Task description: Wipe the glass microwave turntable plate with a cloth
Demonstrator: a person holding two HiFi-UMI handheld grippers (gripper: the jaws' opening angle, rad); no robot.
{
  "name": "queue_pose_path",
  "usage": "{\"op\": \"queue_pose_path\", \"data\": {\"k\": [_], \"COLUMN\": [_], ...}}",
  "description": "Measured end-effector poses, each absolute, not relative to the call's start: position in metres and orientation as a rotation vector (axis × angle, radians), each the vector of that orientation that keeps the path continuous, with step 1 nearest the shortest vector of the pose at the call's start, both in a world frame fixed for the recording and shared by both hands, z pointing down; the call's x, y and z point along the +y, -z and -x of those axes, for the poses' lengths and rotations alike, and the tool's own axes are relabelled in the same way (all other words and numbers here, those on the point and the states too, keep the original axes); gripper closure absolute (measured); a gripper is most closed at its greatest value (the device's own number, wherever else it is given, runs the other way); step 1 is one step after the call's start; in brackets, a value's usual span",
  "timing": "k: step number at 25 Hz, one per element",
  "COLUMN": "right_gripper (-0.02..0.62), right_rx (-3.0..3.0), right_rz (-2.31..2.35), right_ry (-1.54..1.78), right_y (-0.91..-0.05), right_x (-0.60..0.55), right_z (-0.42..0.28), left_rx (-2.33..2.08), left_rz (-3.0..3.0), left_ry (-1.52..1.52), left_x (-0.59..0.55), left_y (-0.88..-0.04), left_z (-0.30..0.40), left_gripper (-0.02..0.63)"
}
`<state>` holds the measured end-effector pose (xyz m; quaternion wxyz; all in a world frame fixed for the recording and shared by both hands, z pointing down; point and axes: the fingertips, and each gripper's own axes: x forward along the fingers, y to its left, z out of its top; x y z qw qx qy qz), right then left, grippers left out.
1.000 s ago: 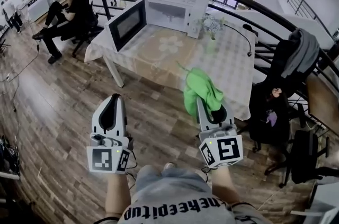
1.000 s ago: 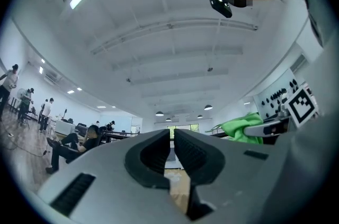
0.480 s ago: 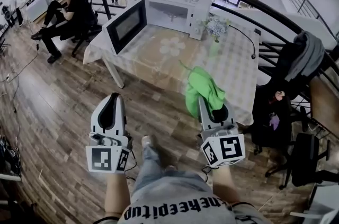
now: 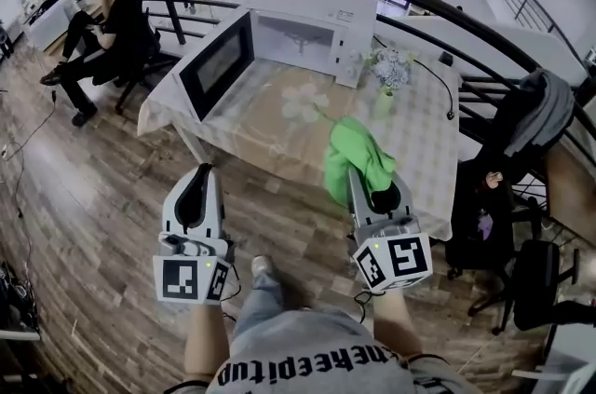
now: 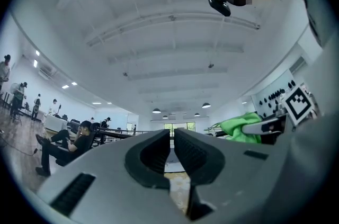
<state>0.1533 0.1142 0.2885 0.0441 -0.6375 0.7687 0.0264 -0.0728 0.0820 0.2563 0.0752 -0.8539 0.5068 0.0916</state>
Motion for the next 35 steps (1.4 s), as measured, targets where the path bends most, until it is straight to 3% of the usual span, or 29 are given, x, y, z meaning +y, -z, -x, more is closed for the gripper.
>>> {"op": "queue_pose_path", "data": {"k": [24,35], "right_gripper": [0.483,0.48], "right_rx": [2.295,2.255], "right_rz": [2.058,2.13], "right_ry": [-0.168,-0.009], "right_y": [-0.281,-0.309], "right_x": [-0.057,-0.11], "right_z": [-0.09,-0.116], "left_rx": [1.353,1.333], "left_rz": [2.643,2.729], "left_ry": [-0.296,-0.262], "left_x": [-0.109,-0.169], "left_y": [-0.247,-0.277], "left_z": [0.114,0.093], "left_gripper": [0.581,0.581]}}
